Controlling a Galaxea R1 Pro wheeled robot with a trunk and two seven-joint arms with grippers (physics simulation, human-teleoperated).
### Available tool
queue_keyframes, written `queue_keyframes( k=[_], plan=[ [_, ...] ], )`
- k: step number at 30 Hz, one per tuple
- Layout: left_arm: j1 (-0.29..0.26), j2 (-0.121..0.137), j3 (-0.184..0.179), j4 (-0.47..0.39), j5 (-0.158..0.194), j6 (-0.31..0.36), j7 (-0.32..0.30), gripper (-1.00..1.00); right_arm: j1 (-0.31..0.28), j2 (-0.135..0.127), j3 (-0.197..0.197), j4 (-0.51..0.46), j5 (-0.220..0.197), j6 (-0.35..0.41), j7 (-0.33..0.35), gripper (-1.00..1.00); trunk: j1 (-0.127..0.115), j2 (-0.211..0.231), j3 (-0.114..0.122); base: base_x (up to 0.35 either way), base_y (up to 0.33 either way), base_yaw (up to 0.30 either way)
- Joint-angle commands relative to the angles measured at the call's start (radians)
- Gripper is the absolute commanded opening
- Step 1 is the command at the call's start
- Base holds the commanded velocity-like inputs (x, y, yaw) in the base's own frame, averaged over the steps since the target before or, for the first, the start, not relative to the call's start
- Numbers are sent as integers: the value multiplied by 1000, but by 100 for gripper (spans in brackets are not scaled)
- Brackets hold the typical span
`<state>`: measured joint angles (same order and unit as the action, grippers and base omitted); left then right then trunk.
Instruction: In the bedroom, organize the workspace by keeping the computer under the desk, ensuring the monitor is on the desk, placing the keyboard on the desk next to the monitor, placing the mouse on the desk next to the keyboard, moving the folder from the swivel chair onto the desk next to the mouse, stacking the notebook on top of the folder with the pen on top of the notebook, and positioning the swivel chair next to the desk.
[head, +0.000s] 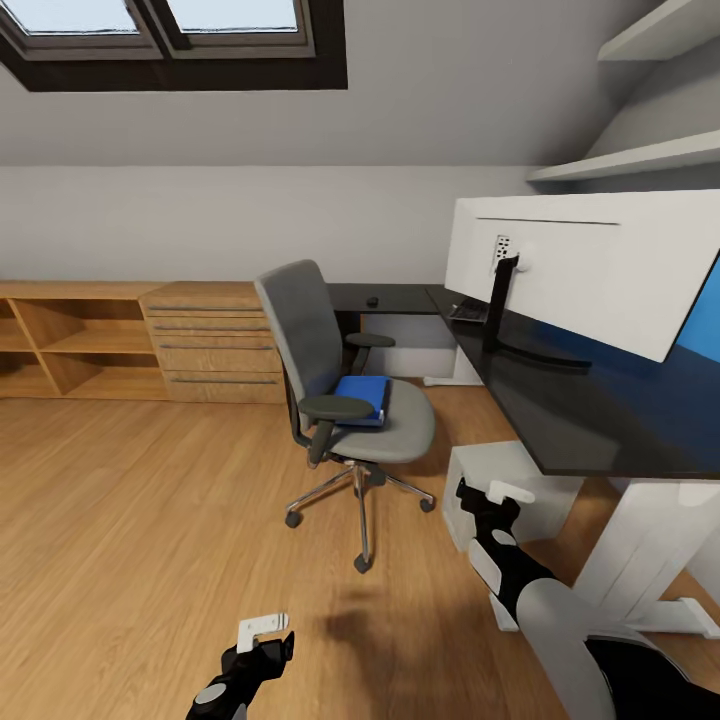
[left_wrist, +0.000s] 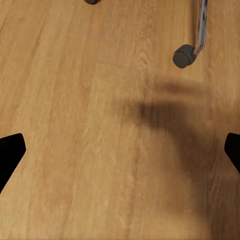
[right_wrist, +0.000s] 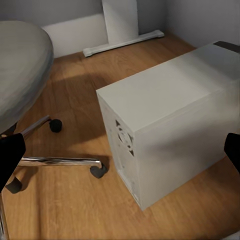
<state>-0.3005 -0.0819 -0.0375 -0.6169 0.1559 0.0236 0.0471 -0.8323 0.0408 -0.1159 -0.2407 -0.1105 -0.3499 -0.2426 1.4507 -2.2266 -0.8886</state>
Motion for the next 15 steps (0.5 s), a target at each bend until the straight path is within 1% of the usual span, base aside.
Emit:
queue_keyframes(
  k=[1,6,8,13,15],
  plan=[
    [0,1,-4,-1,10,2,5,100,-1,0,-2,0,-9,-6,3,100,0,0,-1,0,2,0],
    [0,1,-4,-1,10,2,5,100,-1,-3,-2,-5,-10,-6,8,100,0,0,-1,0,1,0],
    [0,1,-4,-1,10,2,5,100,-1,-3,-2,-6,-10,-6,22,100,0,0,-1,0,0,0],
    [0,1,-5,-1,10,2,5,100,-1,-4,-5,-7,-11,-4,80,100,0,0,-1,0,0,0],
    [0,1,-5,-1,10,2,5,100,-1,-10,-13,-8,-12,-2,107,100,0,0,-1,0,0,0]
  ],
)
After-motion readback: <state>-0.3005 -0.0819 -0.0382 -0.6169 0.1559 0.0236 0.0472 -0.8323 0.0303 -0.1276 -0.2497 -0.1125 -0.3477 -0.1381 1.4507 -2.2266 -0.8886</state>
